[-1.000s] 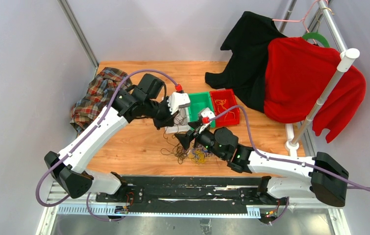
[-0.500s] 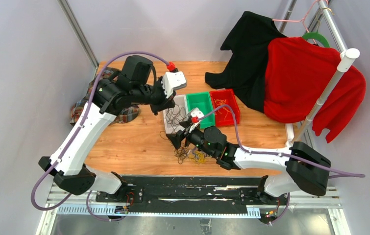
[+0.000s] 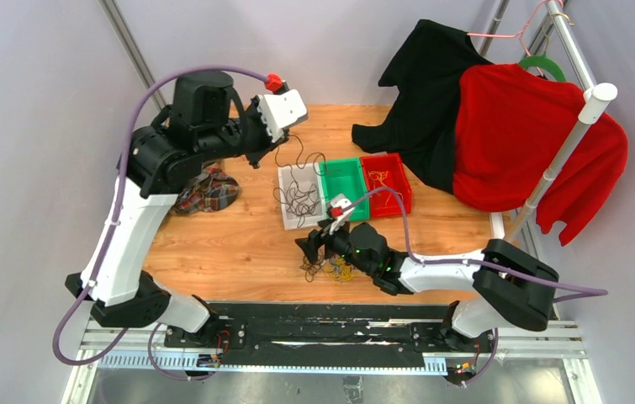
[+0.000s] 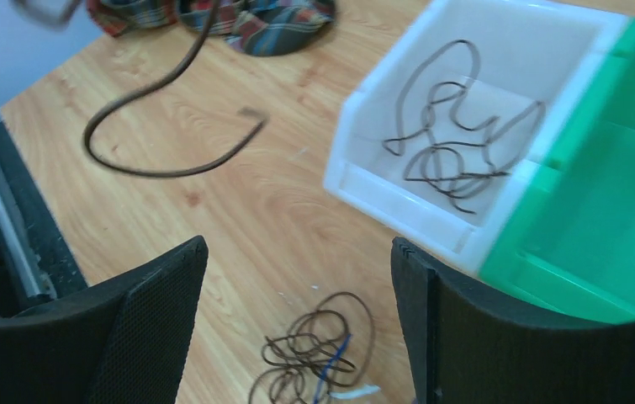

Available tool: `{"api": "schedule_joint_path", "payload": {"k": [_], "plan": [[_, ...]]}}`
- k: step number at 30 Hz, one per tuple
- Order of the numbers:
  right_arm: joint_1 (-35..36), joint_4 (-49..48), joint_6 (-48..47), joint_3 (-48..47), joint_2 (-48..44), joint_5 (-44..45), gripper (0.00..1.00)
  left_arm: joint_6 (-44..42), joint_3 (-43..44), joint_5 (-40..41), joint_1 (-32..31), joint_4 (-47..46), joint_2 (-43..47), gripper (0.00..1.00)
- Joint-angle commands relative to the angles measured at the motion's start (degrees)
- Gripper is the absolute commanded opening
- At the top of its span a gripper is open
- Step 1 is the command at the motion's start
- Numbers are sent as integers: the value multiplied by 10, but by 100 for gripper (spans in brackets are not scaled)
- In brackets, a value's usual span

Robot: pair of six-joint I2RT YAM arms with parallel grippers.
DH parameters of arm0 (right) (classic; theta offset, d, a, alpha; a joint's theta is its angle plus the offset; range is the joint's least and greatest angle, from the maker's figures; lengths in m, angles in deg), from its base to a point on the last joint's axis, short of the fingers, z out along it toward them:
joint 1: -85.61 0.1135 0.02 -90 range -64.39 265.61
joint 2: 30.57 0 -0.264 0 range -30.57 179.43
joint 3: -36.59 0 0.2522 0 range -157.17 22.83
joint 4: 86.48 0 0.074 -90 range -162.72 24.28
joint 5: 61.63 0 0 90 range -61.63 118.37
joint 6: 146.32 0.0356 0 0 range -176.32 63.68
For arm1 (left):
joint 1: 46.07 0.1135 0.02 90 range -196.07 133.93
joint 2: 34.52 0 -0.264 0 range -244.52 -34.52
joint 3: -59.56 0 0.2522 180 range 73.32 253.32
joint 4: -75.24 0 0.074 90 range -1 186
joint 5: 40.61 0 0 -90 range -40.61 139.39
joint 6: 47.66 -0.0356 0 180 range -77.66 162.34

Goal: Untangle the cables

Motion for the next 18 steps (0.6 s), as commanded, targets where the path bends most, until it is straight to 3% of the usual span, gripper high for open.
{"api": "schedule_joint_path", "payload": {"k": [1,9,18], "plan": [[-31,-5,19,39,-66,37,80,-45,-61,66,-4,-22,-26,1],[-56,78,26,119,-209,112,79,-90,-255,166,-3,-229,-5,0],[-71,144,36,151,-286,148,78,-93,-230,183,1,-249,-66,0]]}}
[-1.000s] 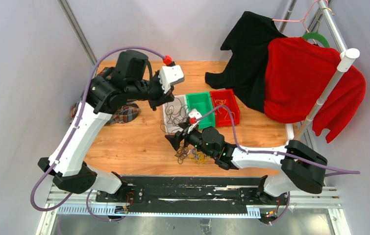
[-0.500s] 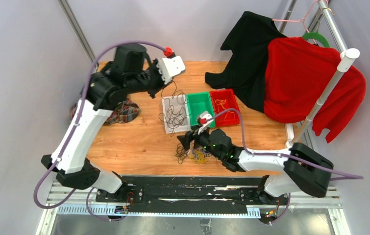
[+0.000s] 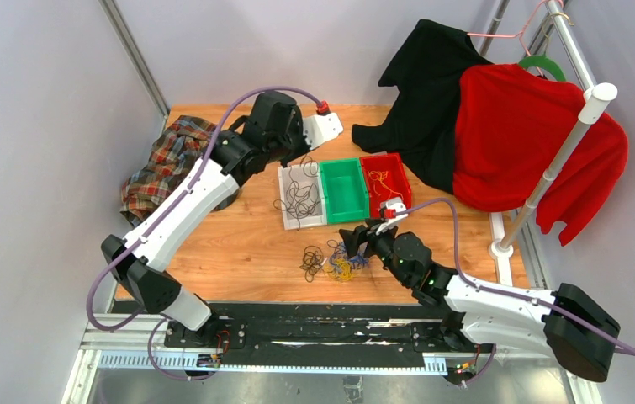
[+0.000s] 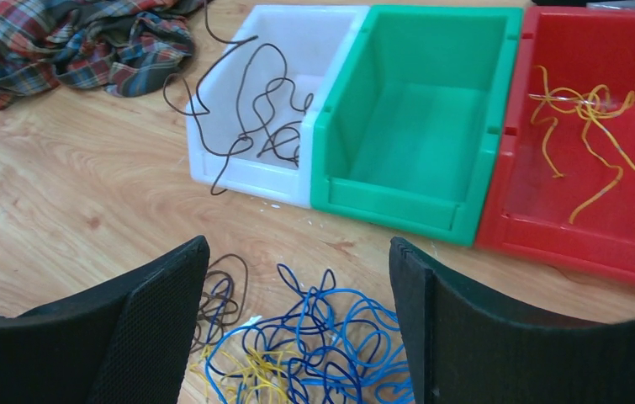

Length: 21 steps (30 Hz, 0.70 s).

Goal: Untangle the cables

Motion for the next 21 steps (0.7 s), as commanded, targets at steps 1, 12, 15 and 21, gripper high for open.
{"api": "schedule_joint_path", "payload": {"k": [1,12,15,21], "plan": [[-9,45,8,5,-18,34,78,-12,56,15,1,-18,-24,0],[-45,89,37,-23,4,8,77,-12,231,22,1,19,-38,0],[-49,90,42,-26,9,4,77,-6,265,26,1,13,-39,0],[-60,92,51,-27,15,-4,77,-9,327,34,0,-9,-29,0]]}}
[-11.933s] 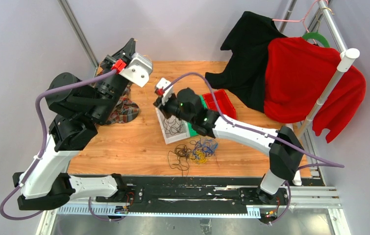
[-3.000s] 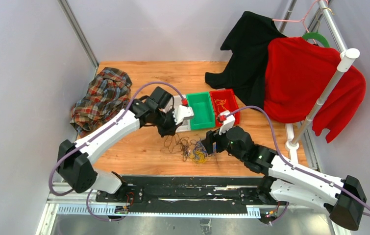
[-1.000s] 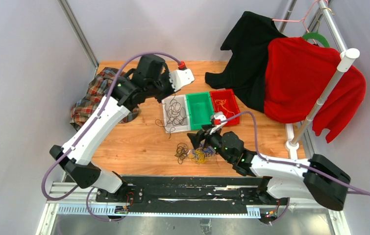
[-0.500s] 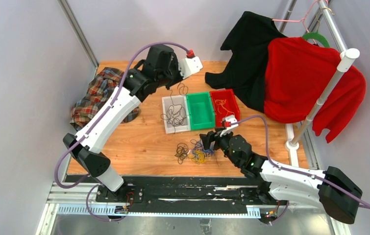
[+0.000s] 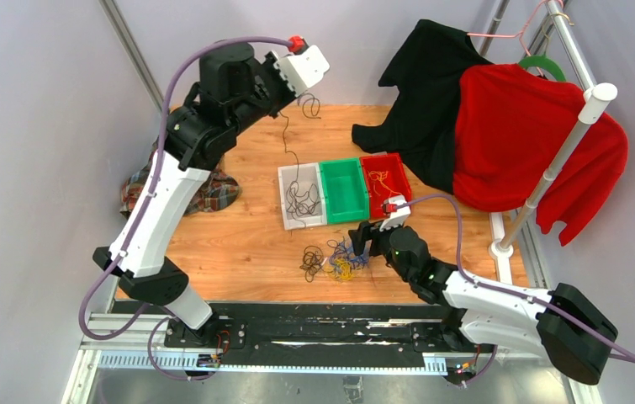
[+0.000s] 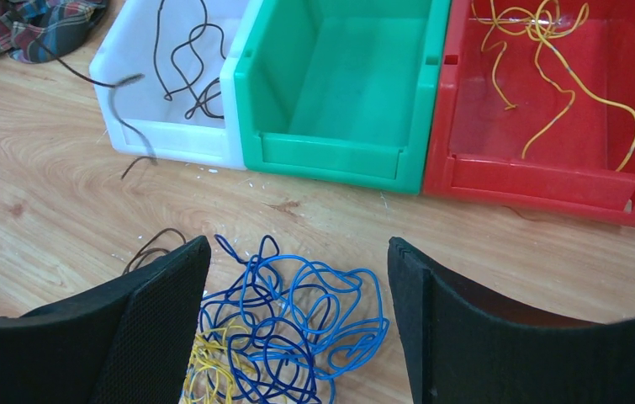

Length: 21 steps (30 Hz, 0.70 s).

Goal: Untangle the cables

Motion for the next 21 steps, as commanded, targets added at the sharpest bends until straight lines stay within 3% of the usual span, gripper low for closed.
{"api": "schedule_joint_path", "payload": {"k": [1,7,11,16,21], "plan": [[-14,3,18,-22,6,-7,77,-6,39,20,0,-50,22,0],[-19,8,21,-28,15,-15,76,-32,74,47,0,-175,41,0],[-21,8,25,-25,16,-12,76,-33,57,20,0,-143,54,0],[-23,11,26,-24,17,-12,76,-11,-130,11,0,-162,112,0],[-23,16,24,-24,13,-12,75,3,-253,15,0,-179,125,0]]}}
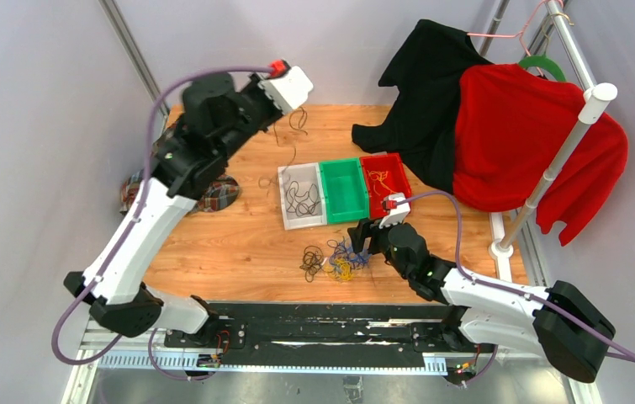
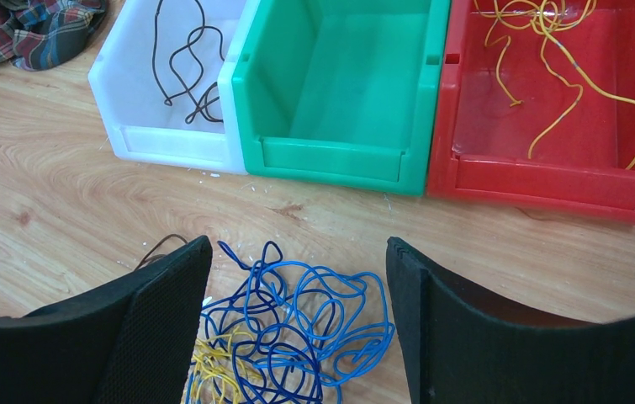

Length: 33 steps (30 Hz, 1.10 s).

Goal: Untangle the cables

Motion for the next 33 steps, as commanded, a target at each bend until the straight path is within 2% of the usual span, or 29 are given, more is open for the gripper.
{"api": "schedule_joint_path", "payload": {"k": [1,5,13,20,23,25,33], "plan": [[-8,11,2,-11,-5,-1,75,14,-94,-5,0,-24,-8,0],[-8,11,0,-6,-10,0,75,10,-141,1,0,-44,-17,0],[-9,24,0,1,-23,-3,74,5,-124,-4,0,-33,-43,0],[-10,37,-13,-4,-21,-2,74,46,44,-44,-1,57,-60,0],[-11,39,-14,-8,-16,-3,74,60,139,-47,-1,78,-71,0],[-12,38,-14,-10,-12,-6,74,66,166,-48,-1,81,-72,0],[-13,46,-12,-16,-7,-10,74,46,63,-35,-2,45,-37,0]]}}
